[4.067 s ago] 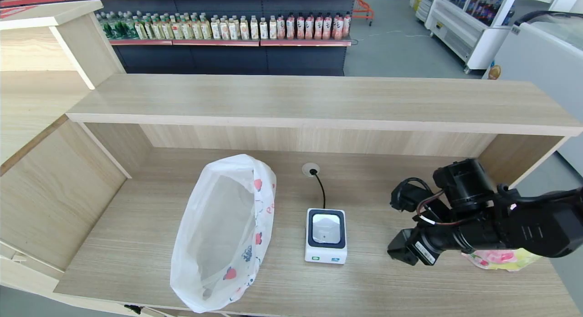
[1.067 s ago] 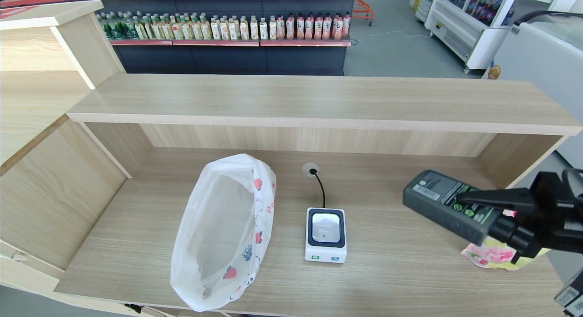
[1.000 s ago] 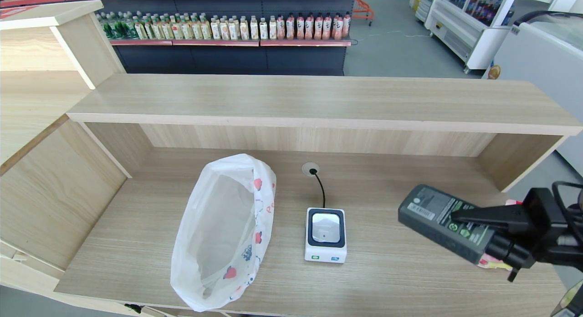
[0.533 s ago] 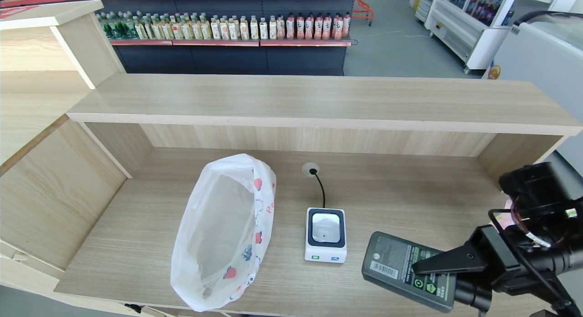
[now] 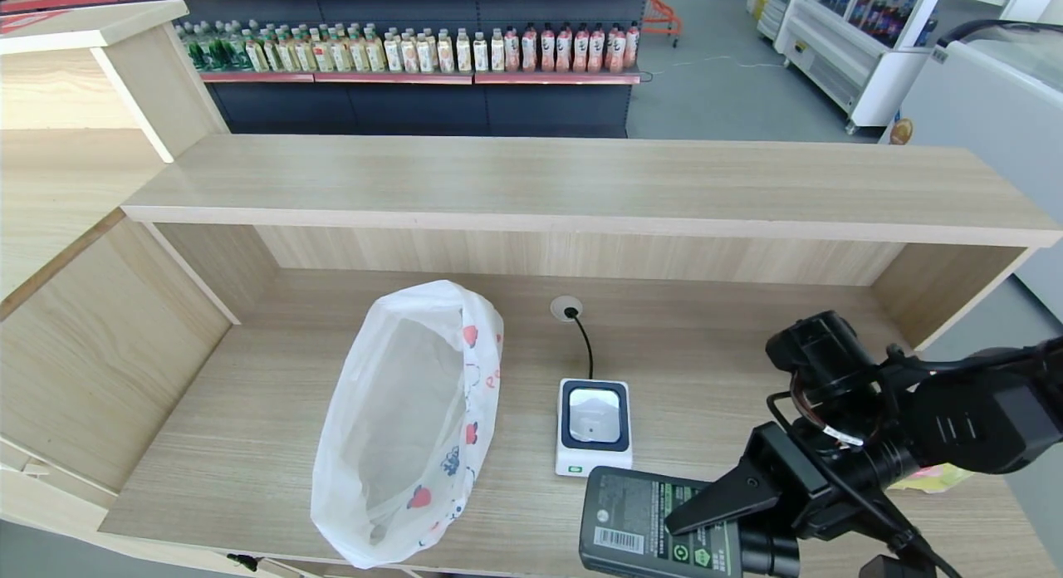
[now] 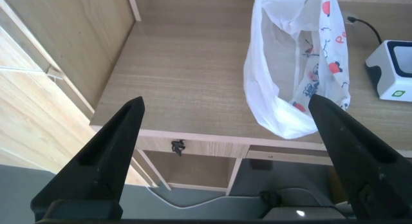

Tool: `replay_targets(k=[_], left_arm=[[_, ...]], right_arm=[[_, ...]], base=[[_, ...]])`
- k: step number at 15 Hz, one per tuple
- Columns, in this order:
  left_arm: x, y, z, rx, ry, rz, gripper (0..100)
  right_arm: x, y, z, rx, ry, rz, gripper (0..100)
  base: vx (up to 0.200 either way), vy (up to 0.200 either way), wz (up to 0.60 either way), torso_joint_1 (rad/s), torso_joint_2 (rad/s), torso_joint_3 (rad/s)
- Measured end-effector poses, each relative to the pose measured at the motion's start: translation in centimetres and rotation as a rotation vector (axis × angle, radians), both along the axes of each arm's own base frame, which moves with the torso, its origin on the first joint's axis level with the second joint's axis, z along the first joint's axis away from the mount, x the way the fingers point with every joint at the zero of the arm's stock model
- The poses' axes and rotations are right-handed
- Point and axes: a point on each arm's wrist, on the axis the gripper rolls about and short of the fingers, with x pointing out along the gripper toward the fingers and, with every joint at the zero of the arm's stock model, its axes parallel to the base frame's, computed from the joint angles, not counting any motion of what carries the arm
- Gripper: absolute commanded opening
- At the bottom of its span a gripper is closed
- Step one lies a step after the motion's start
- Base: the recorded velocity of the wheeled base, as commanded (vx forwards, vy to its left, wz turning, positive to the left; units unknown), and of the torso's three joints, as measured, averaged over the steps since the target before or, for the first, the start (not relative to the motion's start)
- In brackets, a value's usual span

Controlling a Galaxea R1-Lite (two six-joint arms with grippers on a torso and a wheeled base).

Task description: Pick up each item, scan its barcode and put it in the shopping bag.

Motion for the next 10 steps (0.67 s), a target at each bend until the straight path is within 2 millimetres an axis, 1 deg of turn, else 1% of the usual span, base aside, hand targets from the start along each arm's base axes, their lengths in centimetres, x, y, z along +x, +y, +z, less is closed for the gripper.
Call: replay_targets(k=[5, 8, 10], left_arm=[[0.0, 0.0, 0.0, 0.0, 0.0, 0.0, 100], [0.0, 0.0, 0.0, 0.0, 0.0, 0.001, 100], [0.0, 0.0, 0.0, 0.0, 0.0, 0.0, 100]], right_arm=[[2.2, 1.2, -1.4, -0.006, 0.027, 0.009, 0], [3.3, 1.8, -0.9, 0.011, -0.002, 0.016, 0], [3.6, 2.0, -0.4, 0.028, -0.017, 0.023, 0]], base=[[0.0, 0.0, 0.0, 0.0, 0.0, 0.0], [0.0, 0.0, 0.0, 0.0, 0.0, 0.0], [0.0, 0.0, 0.0, 0.0, 0.0, 0.0]])
